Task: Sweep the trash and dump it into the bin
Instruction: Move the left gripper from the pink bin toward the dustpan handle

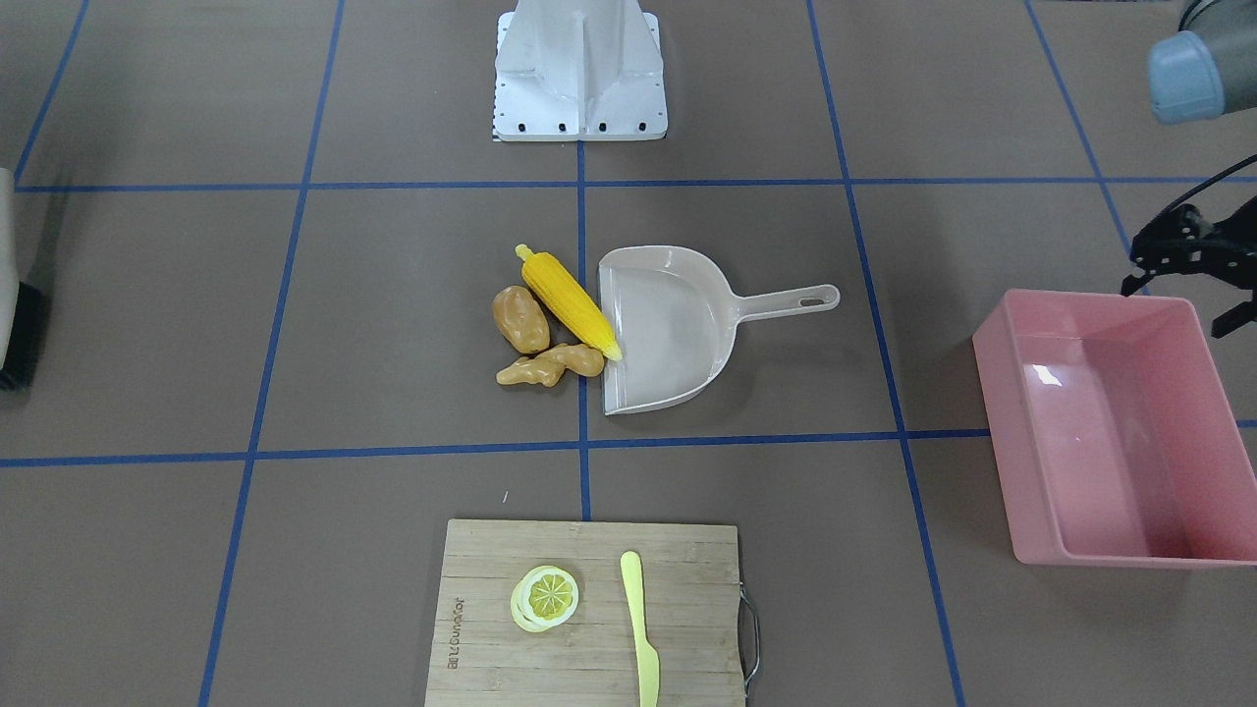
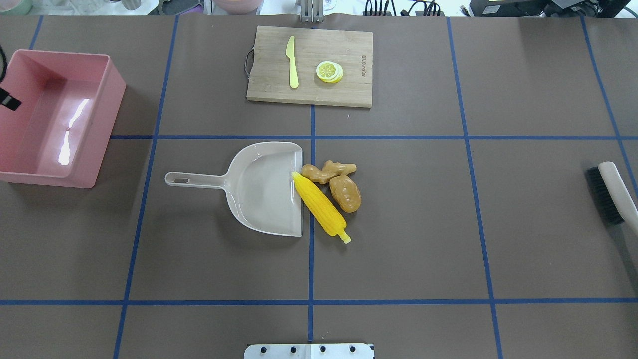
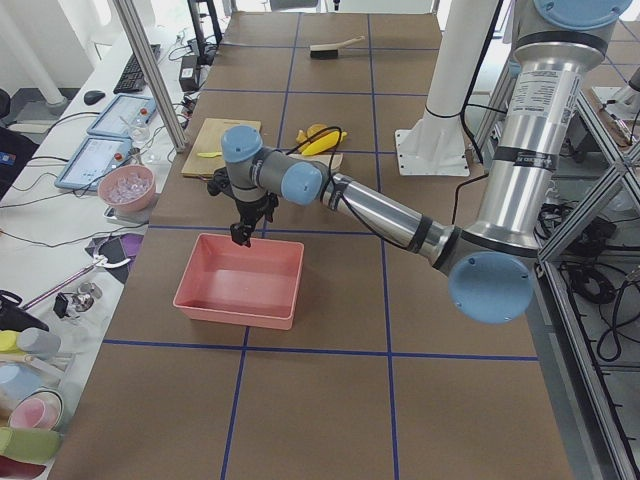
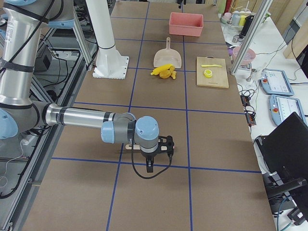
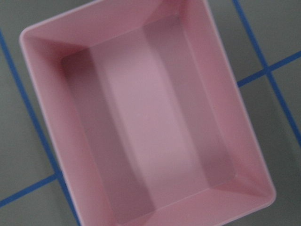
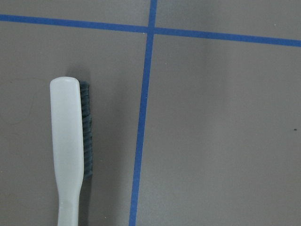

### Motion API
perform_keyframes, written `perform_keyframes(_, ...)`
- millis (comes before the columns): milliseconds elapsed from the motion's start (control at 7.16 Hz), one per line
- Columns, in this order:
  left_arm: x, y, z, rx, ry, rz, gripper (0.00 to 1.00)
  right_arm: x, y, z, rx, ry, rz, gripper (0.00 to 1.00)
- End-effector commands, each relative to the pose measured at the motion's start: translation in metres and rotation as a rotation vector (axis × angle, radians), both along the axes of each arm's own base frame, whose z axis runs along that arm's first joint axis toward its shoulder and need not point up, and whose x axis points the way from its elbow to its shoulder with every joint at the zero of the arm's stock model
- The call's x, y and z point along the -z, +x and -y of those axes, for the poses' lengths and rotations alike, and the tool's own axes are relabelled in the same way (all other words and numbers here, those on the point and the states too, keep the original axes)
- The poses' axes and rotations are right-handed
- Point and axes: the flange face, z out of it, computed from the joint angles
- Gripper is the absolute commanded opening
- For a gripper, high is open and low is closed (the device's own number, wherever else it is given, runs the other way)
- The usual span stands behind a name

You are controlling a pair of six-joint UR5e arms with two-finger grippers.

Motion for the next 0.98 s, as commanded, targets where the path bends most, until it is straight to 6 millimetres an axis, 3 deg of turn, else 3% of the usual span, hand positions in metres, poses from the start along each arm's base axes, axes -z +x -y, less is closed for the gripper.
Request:
perform_keyframes(0, 0.075, 0.083, 0.001, -0.103, 0.211, -0.091, 0.99, 0.006, -0.005, -0.003, -0.005, -0.007, 0.004, 1.00)
perform_keyframes(140, 0.088, 0.104, -0.006, -0.118, 0.356, -0.123, 0.99, 0.018, -0.019, 0.001, -0.002, -0.017, 0.005, 1.00)
perform_keyframes(279, 0.093, 0.141, -0.021, -0.153, 0.396, -0.111, 0.99, 0.031, -0.039, 0.005, -0.012, -0.053, 0.007, 1.00)
perform_keyframes(419, 0.112, 0.159, -0.023, -0.173, 0.426, -0.125, 0.99, 0.044, -0.054, 0.007, -0.019, -0.077, 0.006, 1.00)
perform_keyframes(699, 0.123, 0.157, -0.029, -0.177, 0.453, -0.140, 0.99, 0.049, -0.062, -0.014, -0.044, -0.130, 0.009, 1.00)
perform_keyframes(838, 0.122, 0.155, -0.032, -0.178, 0.455, -0.141, 0.99, 0.043, -0.067, -0.024, -0.027, -0.150, 0.011, 1.00)
